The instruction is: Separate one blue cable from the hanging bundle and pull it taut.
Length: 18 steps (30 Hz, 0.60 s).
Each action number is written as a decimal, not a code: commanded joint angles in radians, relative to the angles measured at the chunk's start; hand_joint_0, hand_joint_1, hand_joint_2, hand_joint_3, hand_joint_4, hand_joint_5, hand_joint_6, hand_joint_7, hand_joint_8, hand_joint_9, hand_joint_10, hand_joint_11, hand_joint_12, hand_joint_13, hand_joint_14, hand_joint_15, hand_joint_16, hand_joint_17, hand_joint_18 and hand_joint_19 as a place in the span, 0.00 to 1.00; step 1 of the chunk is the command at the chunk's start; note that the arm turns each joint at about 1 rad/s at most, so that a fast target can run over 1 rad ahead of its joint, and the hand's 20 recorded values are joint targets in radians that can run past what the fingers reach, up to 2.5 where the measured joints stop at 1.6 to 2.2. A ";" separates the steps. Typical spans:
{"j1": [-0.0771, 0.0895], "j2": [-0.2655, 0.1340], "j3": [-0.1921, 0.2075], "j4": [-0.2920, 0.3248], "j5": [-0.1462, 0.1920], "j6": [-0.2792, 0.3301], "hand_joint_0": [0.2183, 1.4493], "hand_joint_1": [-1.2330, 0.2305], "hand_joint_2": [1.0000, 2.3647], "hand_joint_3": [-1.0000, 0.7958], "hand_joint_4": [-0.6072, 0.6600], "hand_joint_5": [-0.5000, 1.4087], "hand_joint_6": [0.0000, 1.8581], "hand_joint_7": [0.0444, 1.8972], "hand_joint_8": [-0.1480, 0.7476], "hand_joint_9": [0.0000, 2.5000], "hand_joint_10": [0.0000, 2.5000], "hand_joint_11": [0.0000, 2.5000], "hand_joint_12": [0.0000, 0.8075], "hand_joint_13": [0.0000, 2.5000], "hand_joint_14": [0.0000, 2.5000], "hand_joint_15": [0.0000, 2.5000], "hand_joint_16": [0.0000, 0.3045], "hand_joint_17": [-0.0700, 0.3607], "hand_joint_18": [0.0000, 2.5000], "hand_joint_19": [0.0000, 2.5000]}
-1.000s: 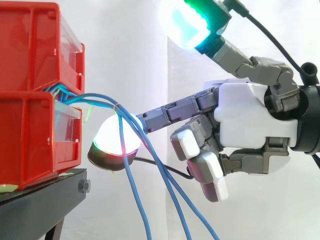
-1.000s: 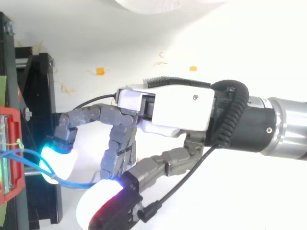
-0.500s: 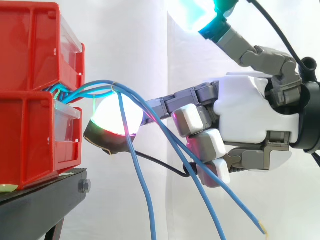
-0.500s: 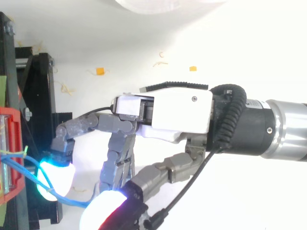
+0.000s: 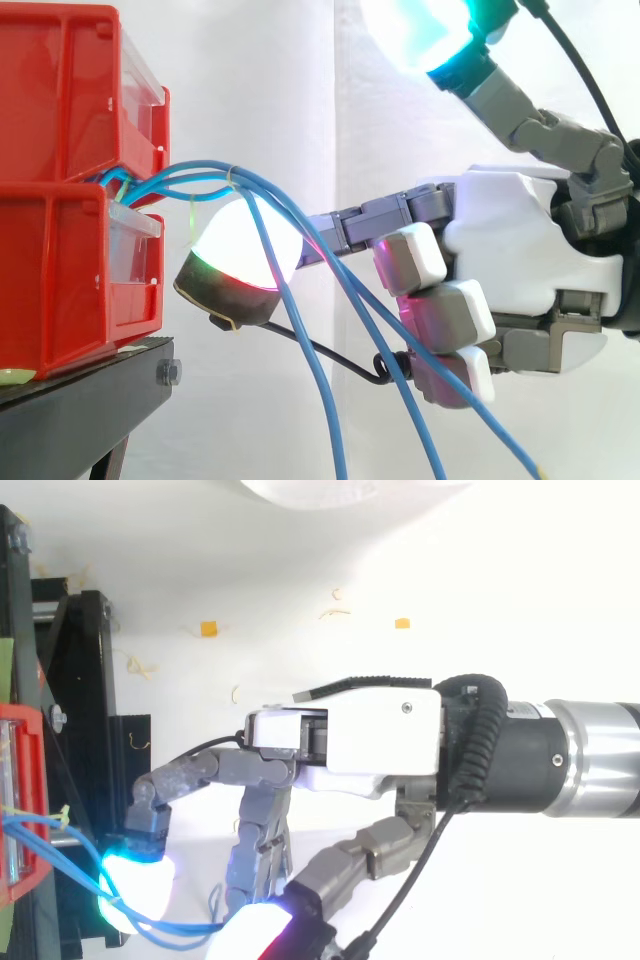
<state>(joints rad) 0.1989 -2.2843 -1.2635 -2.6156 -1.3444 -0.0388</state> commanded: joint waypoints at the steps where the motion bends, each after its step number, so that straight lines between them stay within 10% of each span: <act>1: 0.000 0.000 -0.028 0.062 0.001 0.007 0.09 0.44 0.00 0.28 0.80 0.21 0.27 0.51 0.63 0.53 0.00 0.12 0.60 0.54 0.01 0.17 0.31 0.66 0.59 0.11; 18: -0.001 -0.001 -0.037 0.111 0.004 0.066 0.10 0.44 0.00 0.28 0.80 0.21 0.27 0.51 0.62 0.52 0.00 0.13 0.59 0.54 0.01 0.17 0.31 0.65 0.58 0.11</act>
<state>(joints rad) 0.1977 -2.2855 -1.3019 -2.5075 -1.3416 0.0241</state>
